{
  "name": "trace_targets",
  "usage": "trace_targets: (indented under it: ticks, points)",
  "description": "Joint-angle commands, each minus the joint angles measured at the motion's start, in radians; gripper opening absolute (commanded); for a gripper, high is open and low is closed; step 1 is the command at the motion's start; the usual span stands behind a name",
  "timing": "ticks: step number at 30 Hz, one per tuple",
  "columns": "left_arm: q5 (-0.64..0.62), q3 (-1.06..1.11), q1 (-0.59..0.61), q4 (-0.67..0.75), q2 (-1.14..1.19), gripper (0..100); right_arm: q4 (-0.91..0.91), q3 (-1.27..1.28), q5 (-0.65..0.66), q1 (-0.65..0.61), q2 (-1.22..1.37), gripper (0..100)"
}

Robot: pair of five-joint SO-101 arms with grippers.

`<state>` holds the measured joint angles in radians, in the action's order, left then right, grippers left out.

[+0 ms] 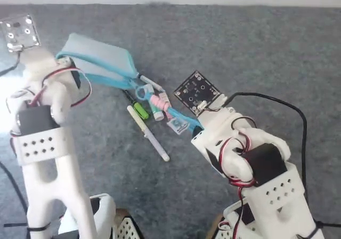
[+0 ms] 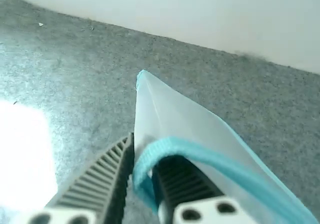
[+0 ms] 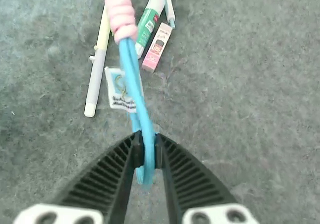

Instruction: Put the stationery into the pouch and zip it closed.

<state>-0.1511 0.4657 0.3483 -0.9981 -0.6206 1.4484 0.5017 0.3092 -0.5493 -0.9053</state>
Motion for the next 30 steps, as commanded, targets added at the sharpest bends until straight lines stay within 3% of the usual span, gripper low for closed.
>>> trace_targets:
  ticks: [1,4,6,12,19,26,30]
  points:
    - [-0.008,0.001,0.006,0.037,-0.054,1,0.019,-0.147,-0.002,-0.001,-0.018,30.3]
    - [-0.009,0.002,0.006,0.037,-0.054,1,0.05,-0.224,-0.002,-0.074,-0.019,48.6]
    - [-0.011,0.002,0.011,0.035,-0.054,1,0.059,-0.256,-0.005,-0.125,-0.019,51.9]
    - [-0.043,0.028,0.118,0.066,-0.054,1,-0.031,-0.167,-0.008,-0.143,0.027,51.9]
    - [-0.037,0.073,0.262,0.06,-0.061,1,-0.433,0.163,-0.106,-0.143,0.213,51.9]
    - [-0.008,0.131,0.276,-0.008,-0.061,1,-0.593,0.245,-0.123,-0.15,0.392,51.3]
    - [-0.008,0.093,0.242,-0.077,-0.061,1,-0.688,0.242,-0.138,-0.16,0.513,40.2]
